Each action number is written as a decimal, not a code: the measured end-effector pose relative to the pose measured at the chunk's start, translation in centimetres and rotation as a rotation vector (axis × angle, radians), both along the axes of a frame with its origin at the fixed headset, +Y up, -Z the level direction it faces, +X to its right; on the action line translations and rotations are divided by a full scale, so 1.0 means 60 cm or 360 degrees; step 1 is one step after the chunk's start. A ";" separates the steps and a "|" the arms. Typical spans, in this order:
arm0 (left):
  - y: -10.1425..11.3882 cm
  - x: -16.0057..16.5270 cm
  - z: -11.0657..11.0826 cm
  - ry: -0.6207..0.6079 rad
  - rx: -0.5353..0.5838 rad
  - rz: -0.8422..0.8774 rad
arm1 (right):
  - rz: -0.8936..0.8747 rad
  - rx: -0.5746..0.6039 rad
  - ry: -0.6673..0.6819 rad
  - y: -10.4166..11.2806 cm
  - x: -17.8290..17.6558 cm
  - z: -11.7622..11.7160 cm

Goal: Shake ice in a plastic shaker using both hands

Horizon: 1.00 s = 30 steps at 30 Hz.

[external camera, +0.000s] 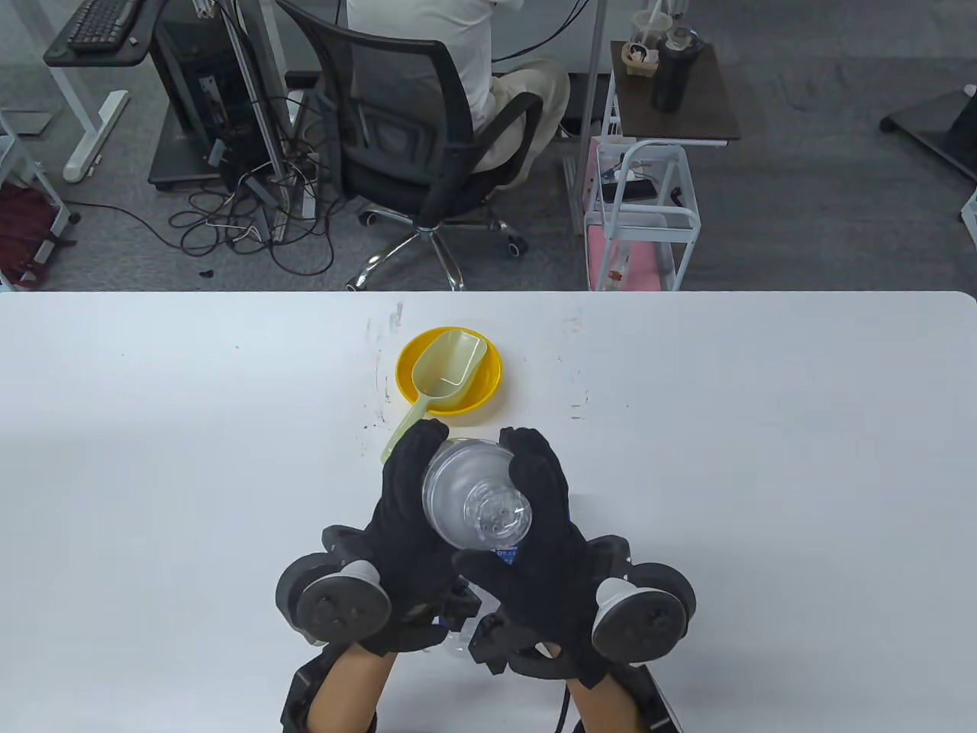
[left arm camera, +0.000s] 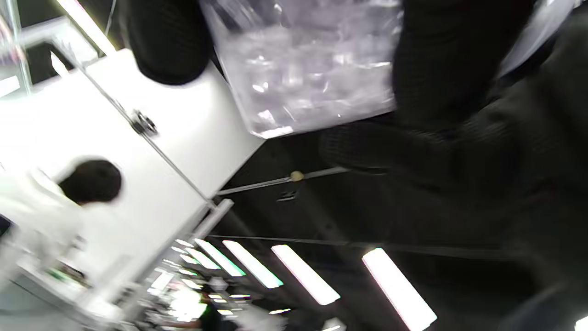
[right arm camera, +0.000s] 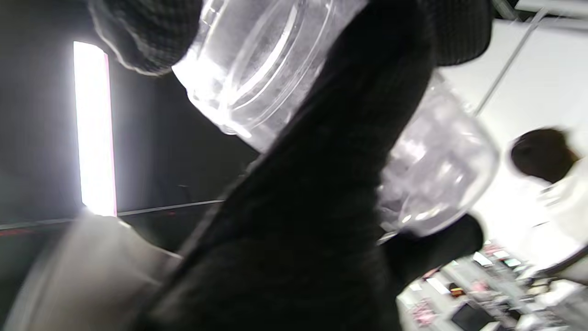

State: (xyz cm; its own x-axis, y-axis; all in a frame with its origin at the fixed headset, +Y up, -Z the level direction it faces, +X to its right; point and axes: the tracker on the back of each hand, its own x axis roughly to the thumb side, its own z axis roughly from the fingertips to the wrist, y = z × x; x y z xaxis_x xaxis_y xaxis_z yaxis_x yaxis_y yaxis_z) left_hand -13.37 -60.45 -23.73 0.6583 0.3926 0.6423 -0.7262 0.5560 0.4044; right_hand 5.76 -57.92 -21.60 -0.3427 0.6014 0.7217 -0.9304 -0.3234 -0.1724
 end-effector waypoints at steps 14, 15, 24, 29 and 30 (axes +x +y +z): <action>0.013 0.012 0.037 0.0279 0.0381 -0.0121 | 0.0179 0.0458 -0.0177 0.010 0.009 0.022; 0.003 0.012 0.026 0.0054 0.0185 0.0064 | 0.0034 0.0353 0.0016 0.008 0.005 0.014; -0.045 0.017 -0.039 -0.0218 -0.0765 0.0024 | 0.0033 -0.0758 -0.0060 -0.041 0.021 -0.046; 0.034 0.019 0.057 0.0103 0.0430 -0.0024 | 0.0000 0.0444 0.0067 0.031 0.020 0.044; 0.050 0.021 0.085 0.0227 0.0734 -0.0141 | -0.0071 0.0830 -0.0081 0.039 0.021 0.069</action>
State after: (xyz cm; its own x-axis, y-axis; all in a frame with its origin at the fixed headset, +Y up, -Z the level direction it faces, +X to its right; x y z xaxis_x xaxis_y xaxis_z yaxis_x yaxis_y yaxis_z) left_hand -12.11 -57.45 -18.65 0.7704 0.0270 0.6370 -0.6036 0.3526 0.7151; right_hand 7.01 -55.56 -17.44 -0.3673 0.1815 0.9122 -0.9276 -0.1431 -0.3450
